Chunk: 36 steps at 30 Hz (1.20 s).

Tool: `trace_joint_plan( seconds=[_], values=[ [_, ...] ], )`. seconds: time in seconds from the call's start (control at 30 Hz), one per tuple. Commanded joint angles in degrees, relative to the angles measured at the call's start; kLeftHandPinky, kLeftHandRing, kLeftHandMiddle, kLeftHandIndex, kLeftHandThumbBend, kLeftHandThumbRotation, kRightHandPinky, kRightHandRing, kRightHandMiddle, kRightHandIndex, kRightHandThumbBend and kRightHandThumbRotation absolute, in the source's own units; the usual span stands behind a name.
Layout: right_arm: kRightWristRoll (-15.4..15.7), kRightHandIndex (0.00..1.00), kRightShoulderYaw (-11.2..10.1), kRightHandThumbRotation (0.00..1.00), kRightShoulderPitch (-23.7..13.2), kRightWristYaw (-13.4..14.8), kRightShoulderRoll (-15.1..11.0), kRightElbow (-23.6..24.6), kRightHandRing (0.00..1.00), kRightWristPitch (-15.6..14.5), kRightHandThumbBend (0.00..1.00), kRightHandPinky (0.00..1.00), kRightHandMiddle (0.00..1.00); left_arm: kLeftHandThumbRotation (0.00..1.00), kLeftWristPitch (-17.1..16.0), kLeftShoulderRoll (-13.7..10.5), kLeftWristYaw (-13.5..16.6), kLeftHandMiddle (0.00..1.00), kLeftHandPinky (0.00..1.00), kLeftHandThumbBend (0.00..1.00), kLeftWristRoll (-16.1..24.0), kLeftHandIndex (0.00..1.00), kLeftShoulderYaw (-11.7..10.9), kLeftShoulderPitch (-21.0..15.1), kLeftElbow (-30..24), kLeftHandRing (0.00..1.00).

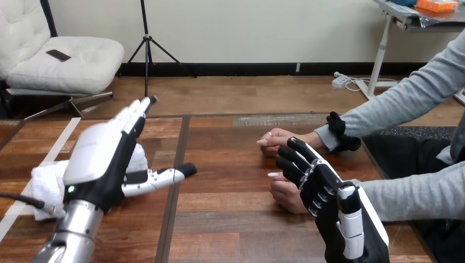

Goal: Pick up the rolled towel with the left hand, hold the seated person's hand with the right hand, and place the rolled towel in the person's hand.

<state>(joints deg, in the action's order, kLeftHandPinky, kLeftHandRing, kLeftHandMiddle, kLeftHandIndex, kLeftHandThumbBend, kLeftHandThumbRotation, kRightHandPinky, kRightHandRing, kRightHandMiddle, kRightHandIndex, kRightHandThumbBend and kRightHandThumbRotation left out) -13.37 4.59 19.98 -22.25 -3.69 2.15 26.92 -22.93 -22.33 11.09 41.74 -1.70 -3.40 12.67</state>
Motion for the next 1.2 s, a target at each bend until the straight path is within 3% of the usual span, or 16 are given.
trace_joint_plan(
  seconds=[0.0, 0.57, 0.87, 0.97, 1.17],
  values=[
    [-0.55, 0.91, 0.04, 1.0, -3.27, -0.01, 0.76, 1.37, 0.9, 1.54, 0.9, 0.95, 0.89, 0.81, 1.49, -1.49, 2.29, 0.98, 0.9, 1.0, 2.0, 0.99, 1.67, -4.51, -1.72, 0.95],
    [-0.33, 0.91, 0.26, 1.0, -3.14, 0.41, 1.04, 1.92, 0.89, 1.53, 0.91, 0.95, 0.89, 0.83, 5.27, -2.79, 3.64, 1.0, 0.94, 1.0, 4.15, 1.0, 3.59, -6.25, -1.49, 0.98],
    [-0.51, 0.91, 0.25, 1.0, -3.03, 0.3, 1.07, 1.56, 0.89, 1.8, 0.89, 0.95, 0.89, 0.81, 7.71, -3.78, 1.44, 1.0, 0.93, 1.0, 4.37, 1.0, 5.11, -7.23, -1.22, 0.97],
    [-0.84, 0.91, 0.27, 1.0, -3.01, 0.13, 1.08, 1.49, 0.89, 1.68, 0.89, 0.95, 0.89, 0.81, 8.25, -4.29, -0.55, 1.0, 0.93, 1.0, 3.63, 1.0, 5.55, -7.61, -1.12, 0.98],
    [-0.63, 0.9, 0.25, 1.0, -3.11, 0.42, 1.23, 1.5, 0.89, 1.71, 0.89, 0.95, 0.89, 0.78, 7.43, -4.84, -2.05, 1.0, 0.93, 1.0, 2.0, 0.99, 5.96, -8.75, 0.35, 0.97]
  ],
)
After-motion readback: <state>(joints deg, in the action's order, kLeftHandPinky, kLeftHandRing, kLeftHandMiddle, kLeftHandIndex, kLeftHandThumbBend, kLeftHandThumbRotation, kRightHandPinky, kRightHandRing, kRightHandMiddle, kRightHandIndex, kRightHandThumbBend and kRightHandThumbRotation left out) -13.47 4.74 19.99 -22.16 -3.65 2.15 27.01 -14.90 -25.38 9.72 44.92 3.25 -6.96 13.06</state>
